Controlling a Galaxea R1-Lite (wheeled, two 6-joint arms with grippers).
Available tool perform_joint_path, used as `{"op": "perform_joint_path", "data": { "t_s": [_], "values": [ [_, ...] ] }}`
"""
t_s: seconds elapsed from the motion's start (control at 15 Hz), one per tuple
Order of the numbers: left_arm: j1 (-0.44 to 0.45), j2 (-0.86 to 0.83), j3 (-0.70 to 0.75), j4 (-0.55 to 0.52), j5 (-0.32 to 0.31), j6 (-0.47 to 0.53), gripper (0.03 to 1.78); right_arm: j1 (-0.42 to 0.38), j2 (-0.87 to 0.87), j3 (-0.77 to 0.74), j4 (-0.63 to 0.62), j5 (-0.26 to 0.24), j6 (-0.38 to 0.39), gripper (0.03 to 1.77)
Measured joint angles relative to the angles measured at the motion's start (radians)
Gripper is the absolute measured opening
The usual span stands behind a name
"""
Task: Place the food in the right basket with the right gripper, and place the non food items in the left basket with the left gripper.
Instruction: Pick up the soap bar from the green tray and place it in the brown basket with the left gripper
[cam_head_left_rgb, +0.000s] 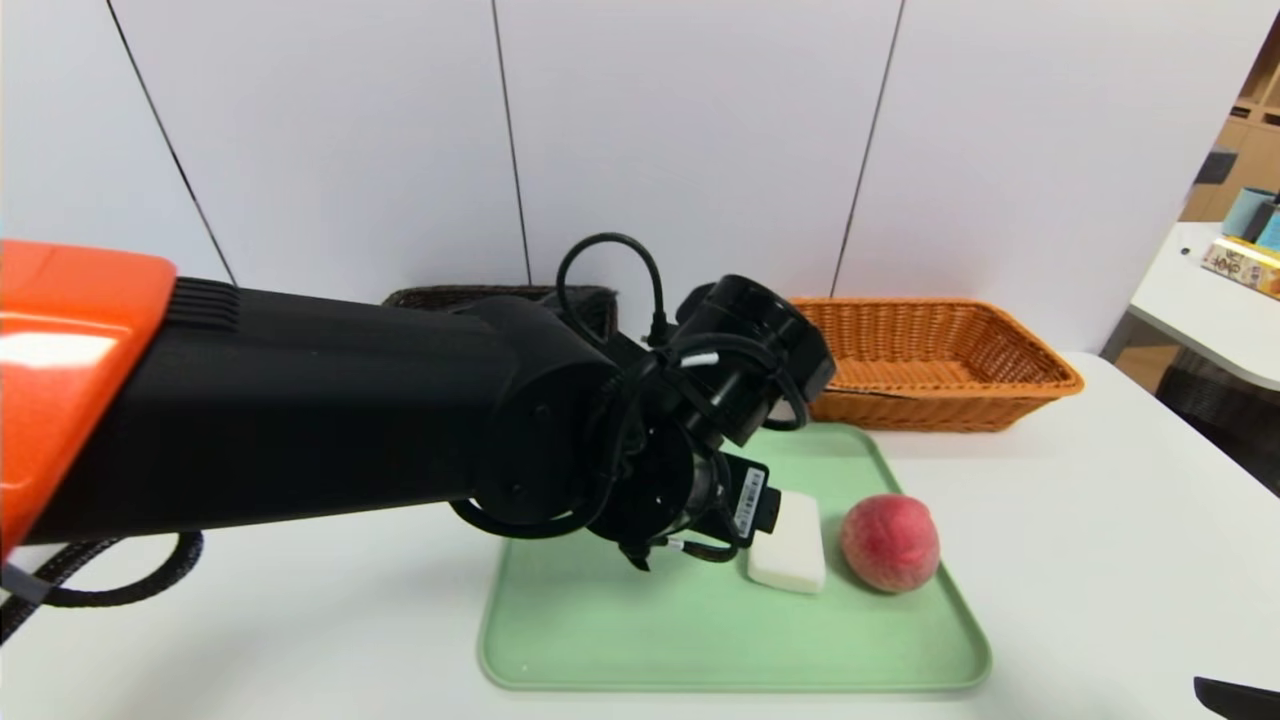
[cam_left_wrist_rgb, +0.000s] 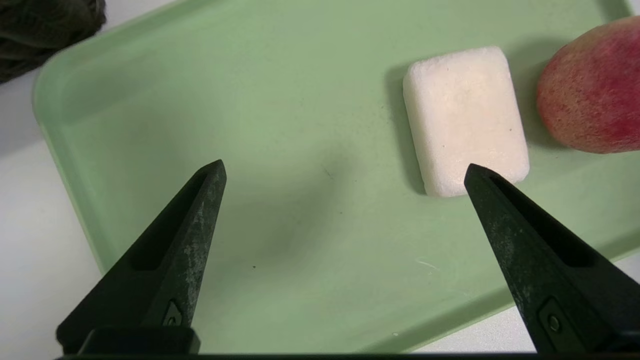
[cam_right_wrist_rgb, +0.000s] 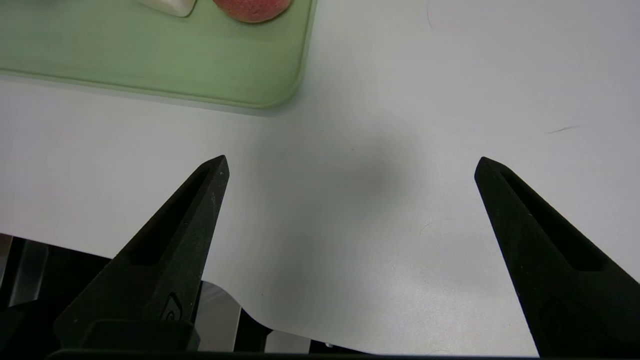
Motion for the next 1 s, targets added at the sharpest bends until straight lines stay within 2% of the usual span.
{"op": "perform_joint_path", "data": {
  "t_s": [0.13, 0.4, 0.67, 1.0],
  "values": [
    [-0.017, 0.026, -0.003, -0.003, 0.027, -0.021, 1.69, 0.000, -0.008, 0.006, 0.000, 0.000, 0.000, 1.70],
    [-0.045, 0.060, -0.010, -0.004, 0.039, -0.064, 1.69, 0.000, -0.029, 0.022, 0.002, 0.000, 0.001, 1.70],
    [-0.069, 0.111, -0.059, 0.003, 0.115, -0.132, 1.69, 0.000, -0.039, 0.024, 0.003, -0.001, 0.010, 1.70],
    [-0.097, 0.144, -0.092, 0.004, 0.117, -0.153, 1.69, 0.000, -0.041, 0.024, 0.002, -0.001, 0.010, 1.70]
  ]
}}
